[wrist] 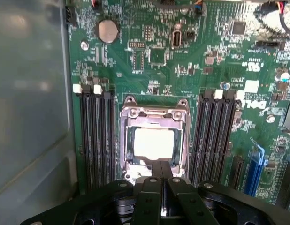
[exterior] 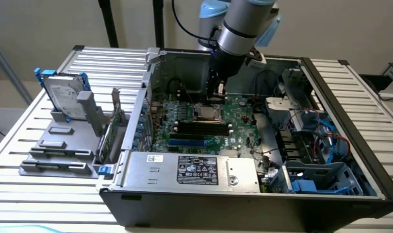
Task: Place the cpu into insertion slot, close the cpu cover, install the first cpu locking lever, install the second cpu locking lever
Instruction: 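Close the cpu cover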
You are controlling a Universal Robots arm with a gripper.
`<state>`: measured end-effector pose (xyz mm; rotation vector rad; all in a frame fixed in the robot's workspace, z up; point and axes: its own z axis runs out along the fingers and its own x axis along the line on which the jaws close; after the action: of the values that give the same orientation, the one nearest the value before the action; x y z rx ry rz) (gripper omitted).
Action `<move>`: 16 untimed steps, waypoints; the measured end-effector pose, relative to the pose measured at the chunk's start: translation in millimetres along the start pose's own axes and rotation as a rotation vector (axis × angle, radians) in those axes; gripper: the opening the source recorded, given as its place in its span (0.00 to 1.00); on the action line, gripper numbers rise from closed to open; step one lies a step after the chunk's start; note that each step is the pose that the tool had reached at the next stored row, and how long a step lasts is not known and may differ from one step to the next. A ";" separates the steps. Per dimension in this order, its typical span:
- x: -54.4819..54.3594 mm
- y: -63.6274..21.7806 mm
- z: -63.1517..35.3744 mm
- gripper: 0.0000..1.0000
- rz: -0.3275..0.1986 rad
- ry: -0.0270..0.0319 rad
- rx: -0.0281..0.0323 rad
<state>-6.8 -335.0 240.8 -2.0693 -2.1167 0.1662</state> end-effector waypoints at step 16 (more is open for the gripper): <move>-3.2 -23.4 27.4 0.11 -0.002 0.0119 0.0065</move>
<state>-35.2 -337.6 218.6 -2.0591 -2.1088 0.1600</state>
